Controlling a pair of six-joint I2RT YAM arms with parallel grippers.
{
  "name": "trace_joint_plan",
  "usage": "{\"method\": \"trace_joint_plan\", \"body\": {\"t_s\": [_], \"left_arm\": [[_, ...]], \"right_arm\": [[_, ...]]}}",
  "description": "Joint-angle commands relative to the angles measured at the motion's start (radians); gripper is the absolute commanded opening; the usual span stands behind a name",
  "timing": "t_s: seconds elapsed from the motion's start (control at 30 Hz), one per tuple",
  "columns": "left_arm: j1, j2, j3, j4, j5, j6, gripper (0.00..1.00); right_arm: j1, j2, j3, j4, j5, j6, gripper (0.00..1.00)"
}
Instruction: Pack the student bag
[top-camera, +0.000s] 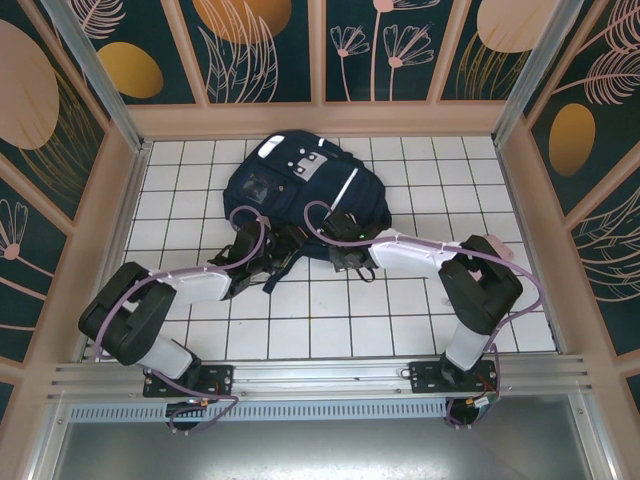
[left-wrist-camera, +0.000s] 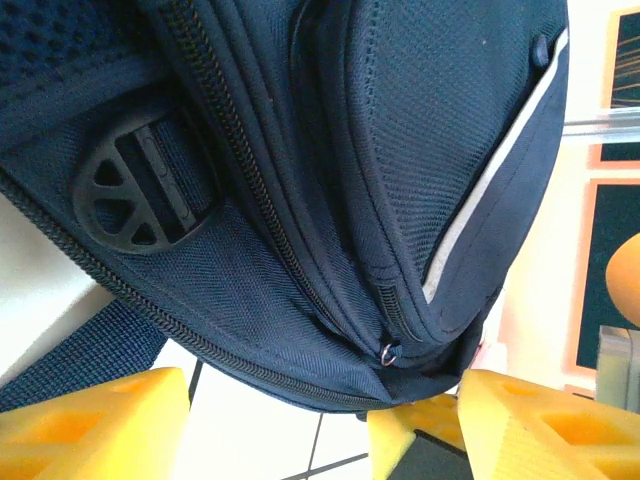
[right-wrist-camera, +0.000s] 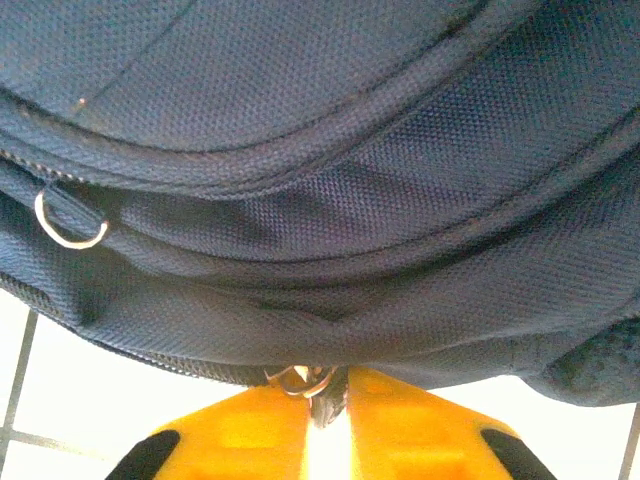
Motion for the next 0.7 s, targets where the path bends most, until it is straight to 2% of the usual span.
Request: {"method": "trace_joint_plan", "body": {"t_s": [0.0, 0.07, 0.2, 0.4, 0.6, 0.67], "left_arm": [[-0.006, 0.025, -0.017, 0.076, -0.022, -0.066, 0.69], [-0.008, 0.033, -0.023, 0.073, -0.042, -0.078, 0.68], [-0.012, 0.041, -0.037, 0.048, -0.072, -0.115, 0.67], [-0.013, 0.055, -0.036, 0.05, -0.083, -0.122, 0.66], [-0.013, 0.128, 0.001, 0.125, -0.04, -0.121, 0.59], [-0.013, 0.145, 0.011, 0.131, -0.038, -0.121, 0.54]], "right_arm": [[0.001, -0.043, -0.021, 0.019, -0.02, 0.014, 0.29], [-0.005, -0.045, -0.027, 0.021, -0.021, 0.028, 0.35], [-0.02, -0.05, -0.042, 0.034, -0.047, 0.04, 0.38], [-0.043, -0.04, -0.052, 0.074, -0.11, 0.033, 0.37], [-0.051, -0.02, -0.053, 0.106, -0.144, 0.017, 0.35], [-0.051, -0.015, -0.052, 0.115, -0.151, 0.013, 0.32]]}}
